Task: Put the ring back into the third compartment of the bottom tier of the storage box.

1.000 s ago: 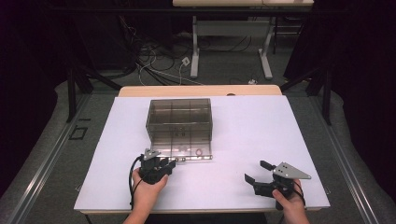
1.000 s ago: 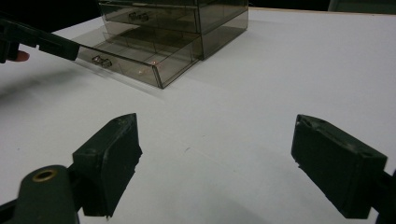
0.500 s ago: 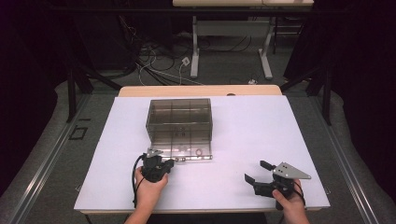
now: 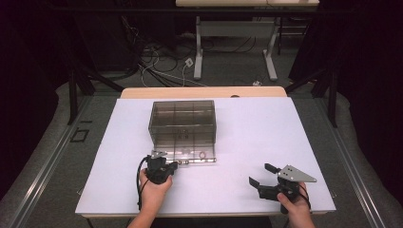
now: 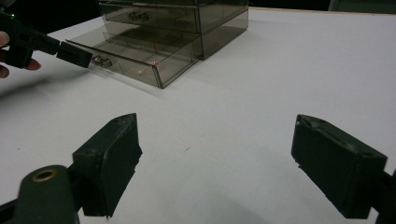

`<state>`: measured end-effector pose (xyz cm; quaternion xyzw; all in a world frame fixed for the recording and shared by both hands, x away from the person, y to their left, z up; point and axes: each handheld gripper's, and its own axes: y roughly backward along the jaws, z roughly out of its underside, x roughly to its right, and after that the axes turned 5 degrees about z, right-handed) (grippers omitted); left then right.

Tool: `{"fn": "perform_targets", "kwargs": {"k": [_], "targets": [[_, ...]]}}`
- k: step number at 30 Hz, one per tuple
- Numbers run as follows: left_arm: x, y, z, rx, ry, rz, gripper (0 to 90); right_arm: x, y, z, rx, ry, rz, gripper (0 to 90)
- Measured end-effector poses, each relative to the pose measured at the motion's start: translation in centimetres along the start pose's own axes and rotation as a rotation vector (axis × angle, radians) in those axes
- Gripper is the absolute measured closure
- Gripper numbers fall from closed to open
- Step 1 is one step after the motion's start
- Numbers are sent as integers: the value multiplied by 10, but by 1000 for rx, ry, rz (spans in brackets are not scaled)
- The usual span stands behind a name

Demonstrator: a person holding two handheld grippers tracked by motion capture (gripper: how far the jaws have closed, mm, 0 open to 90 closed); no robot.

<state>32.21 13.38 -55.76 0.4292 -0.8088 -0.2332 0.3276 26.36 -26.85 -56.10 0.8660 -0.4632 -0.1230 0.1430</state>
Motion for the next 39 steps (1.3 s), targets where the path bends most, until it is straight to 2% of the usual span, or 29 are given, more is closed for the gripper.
{"fn": "perform_targets", "kwargs": {"k": [11, 39], "targets": [[-1, -5, -1, -12, 8, -3, 900, 0, 0, 0, 3, -2, 0, 148], [-3, -16, -12, 12, 40, -16, 900, -1, 0, 0, -4, -5, -3, 149]]}}
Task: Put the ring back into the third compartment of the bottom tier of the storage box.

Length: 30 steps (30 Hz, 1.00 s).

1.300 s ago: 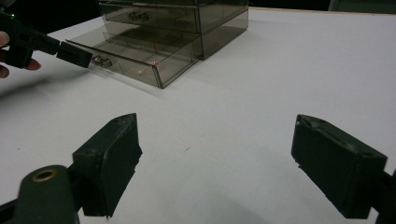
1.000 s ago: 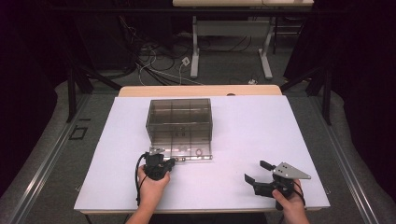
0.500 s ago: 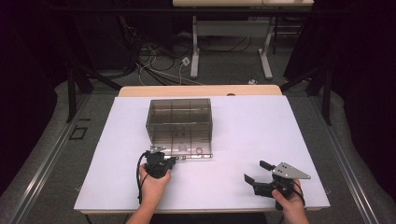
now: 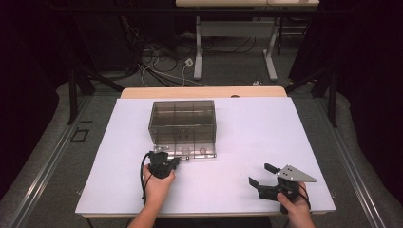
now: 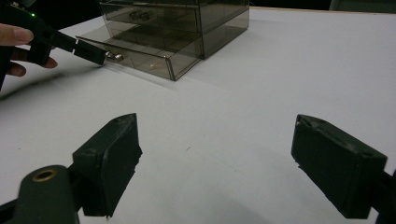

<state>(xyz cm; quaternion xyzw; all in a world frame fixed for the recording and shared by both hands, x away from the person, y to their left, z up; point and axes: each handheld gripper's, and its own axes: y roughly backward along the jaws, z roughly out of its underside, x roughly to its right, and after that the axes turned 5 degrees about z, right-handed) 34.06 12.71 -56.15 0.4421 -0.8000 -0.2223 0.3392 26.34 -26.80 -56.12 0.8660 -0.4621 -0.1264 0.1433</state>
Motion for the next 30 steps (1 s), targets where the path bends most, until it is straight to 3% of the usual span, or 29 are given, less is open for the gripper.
{"fn": "perform_targets", "kwargs": {"k": [30], "targets": [[-5, -12, -17, 19, 26, -29, 900, 0, -2, -1, 4, -3, -2, 149]]}}
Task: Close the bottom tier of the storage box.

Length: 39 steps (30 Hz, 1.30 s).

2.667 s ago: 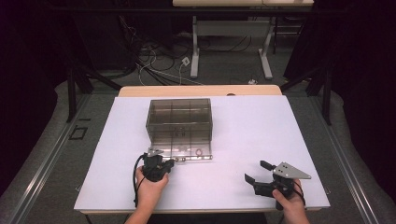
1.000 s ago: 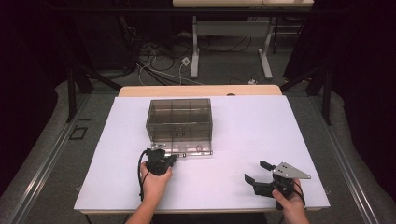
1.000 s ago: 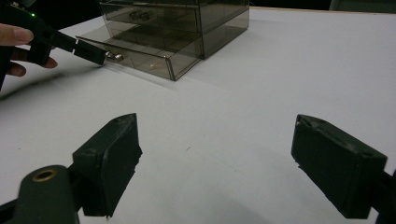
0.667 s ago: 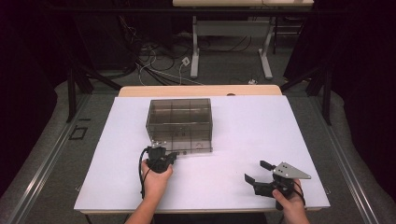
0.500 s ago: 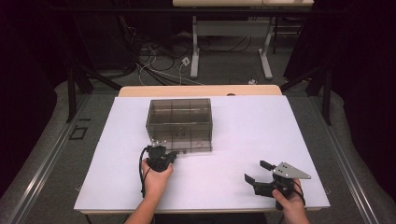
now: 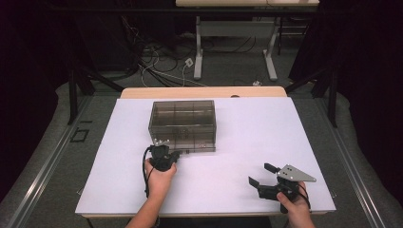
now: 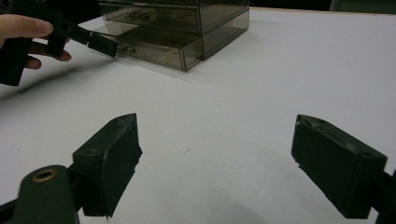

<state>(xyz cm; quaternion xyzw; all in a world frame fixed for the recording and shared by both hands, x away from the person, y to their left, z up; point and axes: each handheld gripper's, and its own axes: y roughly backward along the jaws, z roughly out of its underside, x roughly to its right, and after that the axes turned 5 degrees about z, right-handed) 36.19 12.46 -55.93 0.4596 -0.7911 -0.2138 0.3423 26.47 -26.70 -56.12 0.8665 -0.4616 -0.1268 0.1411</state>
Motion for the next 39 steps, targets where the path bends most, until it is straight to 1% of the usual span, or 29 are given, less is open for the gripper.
{"fn": "perform_targets", "kwargs": {"k": [2, 4, 5, 6, 7, 8, 9, 10, 11, 12, 16, 19, 20, 21, 22, 25, 26, 27, 30, 33, 39], "targets": [[0, -1, -1, 4, 7, 4, 900, 0, 0, 0, 0, 15, -4, 149], [-1, -1, -2, -1, 6, 5, 900, 0, 0, 0, 1, 16, -7, 148], [-1, -2, -2, 4, 10, -2, 900, 0, 0, 0, 0, 14, -6, 149], [-2, -2, -2, -4, 8, 1, 900, 1, 0, 0, -1, 14, -4, 149], [-2, -3, -2, 6, 13, -3, 900, 0, 0, 0, 1, 13, -3, 149], [-2, -4, -3, 7, 15, -5, 900, 1, 0, 0, 1, 16, -3, 148], [-2, -4, -3, 6, 15, -6, 900, 0, 1, 0, -3, 6, -2, 149], [-2, -5, -3, 11, 16, -10, 900, 0, 0, 0, -1, 10, -2, 149], [-2, -5, -4, 11, 24, -9, 900, 0, 0, 0, 1, 9, -3, 149], [-2, -5, -4, 10, 18, -10, 900, 0, 0, 0, 1, 8, -2, 149], [-3, -7, -5, 13, 23, -12, 900, 0, 0, 0, 0, 15, -7, 149], [-3, -7, -7, 12, 24, -12, 900, 1, 0, 1, -2, 7, -2, 149], [-3, -7, -7, 15, 23, -13, 900, 1, 2, 0, -14, 7, -3, 149], [-4, -8, -8, 10, 16, -17, 900, 1, 1, 0, -3, 6, -1, 149], [-3, -8, -8, 15, 24, -21, 900, 1, 2, 0, -2, 6, -1, 149], [-3, -10, -10, 17, 26, -28, 900, 1, 1, 1, 0, 6, 3, 149], [-3, -10, -10, 18, 23, -29, 900, 0, 0, 1, 9, 3, 3, 149], [-3, -10, -10, 17, 24, -28, 900, 0, 0, 1, 0, 5, 1, 149], [-3, -11, -11, 18, 24, -29, 900, 0, 0, 1, 0, 10, -3, 149], [-4, -12, -12, 14, 24, -31, 900, 1, 0, 1, -1, 5, 0, 149], [-3, -14, -14, 22, 32, -41, 900, 0, 0, 1, -3, 0, -3, 149]]}}
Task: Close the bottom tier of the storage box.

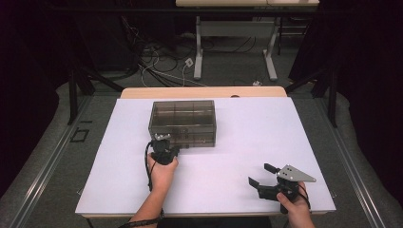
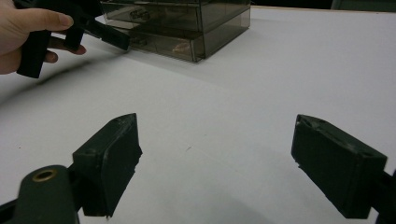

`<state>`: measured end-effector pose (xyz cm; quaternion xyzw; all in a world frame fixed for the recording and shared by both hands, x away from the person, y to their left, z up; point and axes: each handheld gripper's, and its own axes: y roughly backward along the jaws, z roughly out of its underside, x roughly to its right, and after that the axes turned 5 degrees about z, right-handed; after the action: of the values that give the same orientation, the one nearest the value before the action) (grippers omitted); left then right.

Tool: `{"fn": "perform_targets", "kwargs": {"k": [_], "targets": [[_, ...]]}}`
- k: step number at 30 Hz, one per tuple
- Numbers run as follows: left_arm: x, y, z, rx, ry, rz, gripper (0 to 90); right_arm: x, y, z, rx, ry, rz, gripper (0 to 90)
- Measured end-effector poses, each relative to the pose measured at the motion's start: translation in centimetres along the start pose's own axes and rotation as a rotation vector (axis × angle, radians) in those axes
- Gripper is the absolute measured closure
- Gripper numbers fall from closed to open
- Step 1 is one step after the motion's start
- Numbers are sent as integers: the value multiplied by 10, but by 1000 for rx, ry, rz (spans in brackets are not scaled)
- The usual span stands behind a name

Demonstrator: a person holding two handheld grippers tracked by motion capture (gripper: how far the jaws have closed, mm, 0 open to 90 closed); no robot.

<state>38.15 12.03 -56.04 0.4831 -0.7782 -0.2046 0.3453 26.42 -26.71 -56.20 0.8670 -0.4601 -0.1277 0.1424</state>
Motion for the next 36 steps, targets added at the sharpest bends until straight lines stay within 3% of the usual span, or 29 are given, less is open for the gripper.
{"fn": "perform_targets", "kwargs": {"k": [36], "targets": [[-5, -12, -7, 22, 46, -5, 900, 2, 0, 0, 1, 12, -2, 149]]}}
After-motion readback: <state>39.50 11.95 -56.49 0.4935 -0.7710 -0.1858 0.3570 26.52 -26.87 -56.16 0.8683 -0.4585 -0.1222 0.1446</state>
